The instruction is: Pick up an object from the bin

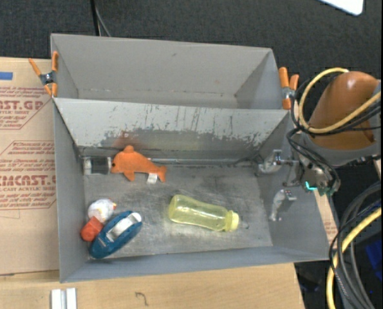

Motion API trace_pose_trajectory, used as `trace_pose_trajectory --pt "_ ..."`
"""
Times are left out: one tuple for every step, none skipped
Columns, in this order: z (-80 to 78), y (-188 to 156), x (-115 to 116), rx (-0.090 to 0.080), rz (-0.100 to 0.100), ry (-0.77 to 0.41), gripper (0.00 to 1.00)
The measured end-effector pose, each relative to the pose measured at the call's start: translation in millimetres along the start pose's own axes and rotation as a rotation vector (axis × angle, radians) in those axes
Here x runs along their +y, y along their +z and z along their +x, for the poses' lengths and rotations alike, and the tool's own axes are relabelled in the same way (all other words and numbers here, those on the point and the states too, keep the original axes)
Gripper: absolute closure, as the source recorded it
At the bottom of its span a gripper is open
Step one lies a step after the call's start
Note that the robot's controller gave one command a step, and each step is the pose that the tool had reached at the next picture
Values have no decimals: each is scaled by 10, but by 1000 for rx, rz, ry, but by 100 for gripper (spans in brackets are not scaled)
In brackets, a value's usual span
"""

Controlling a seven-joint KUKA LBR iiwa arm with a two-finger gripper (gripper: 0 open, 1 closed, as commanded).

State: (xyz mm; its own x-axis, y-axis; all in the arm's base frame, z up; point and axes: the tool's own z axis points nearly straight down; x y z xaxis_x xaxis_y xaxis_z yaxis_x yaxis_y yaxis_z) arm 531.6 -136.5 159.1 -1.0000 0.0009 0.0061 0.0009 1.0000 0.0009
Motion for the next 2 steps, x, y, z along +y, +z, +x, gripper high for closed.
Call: trace_pose_trajectory --pt "-20 -40 4 -7 2 -2 0" --pt "270 874 545 -3 1 -147 100"
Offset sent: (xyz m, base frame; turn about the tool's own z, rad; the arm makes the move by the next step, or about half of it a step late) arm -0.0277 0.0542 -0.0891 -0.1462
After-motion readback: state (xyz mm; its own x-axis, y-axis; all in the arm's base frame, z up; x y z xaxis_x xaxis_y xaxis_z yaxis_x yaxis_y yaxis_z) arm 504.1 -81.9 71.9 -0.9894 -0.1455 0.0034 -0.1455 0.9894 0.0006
